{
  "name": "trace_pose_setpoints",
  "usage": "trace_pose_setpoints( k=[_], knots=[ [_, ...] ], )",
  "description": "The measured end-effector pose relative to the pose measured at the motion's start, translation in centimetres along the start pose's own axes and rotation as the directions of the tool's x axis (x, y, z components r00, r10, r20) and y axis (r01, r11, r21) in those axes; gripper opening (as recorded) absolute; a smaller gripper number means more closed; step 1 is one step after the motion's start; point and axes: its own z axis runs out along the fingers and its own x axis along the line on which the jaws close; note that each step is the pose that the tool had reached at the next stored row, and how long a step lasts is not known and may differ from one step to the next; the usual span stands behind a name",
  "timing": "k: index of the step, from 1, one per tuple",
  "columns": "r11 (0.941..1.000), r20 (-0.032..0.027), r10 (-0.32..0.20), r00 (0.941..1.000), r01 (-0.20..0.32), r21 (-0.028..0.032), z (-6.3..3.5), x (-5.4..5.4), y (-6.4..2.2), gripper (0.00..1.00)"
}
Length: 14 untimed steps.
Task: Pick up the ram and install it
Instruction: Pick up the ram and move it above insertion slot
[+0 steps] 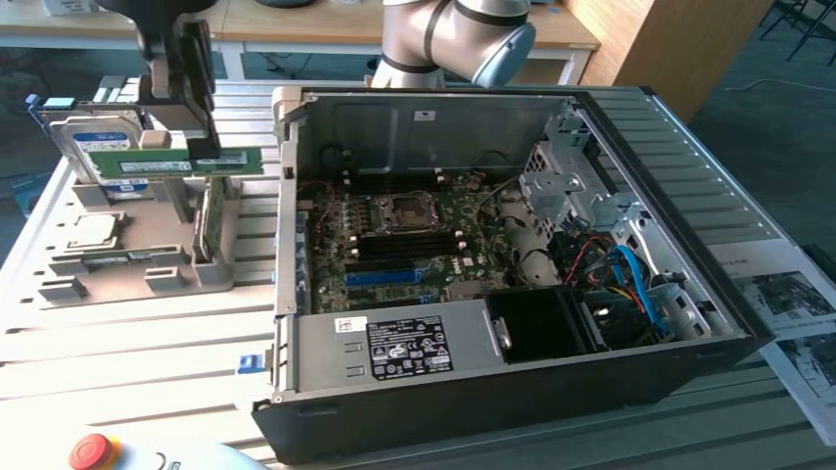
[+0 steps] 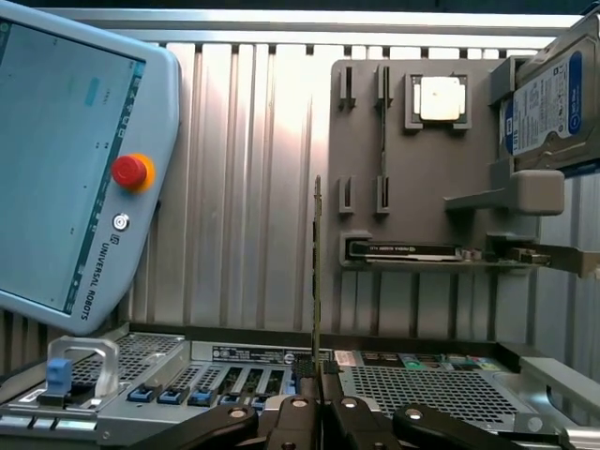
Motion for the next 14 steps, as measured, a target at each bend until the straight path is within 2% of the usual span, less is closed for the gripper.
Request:
trace_pose_setpoints(
  k=[7, 14],
  knots=[
    [1.0, 0.0001, -0.001, 1.0, 0.001, -0.0008, 0.01, 0.2, -1.16, 0.12],
    [1.0, 0.0001, -0.002, 1.0, 0.002, -0.0009, 0.0, 0.2, -1.2, 0.12]
  ],
)
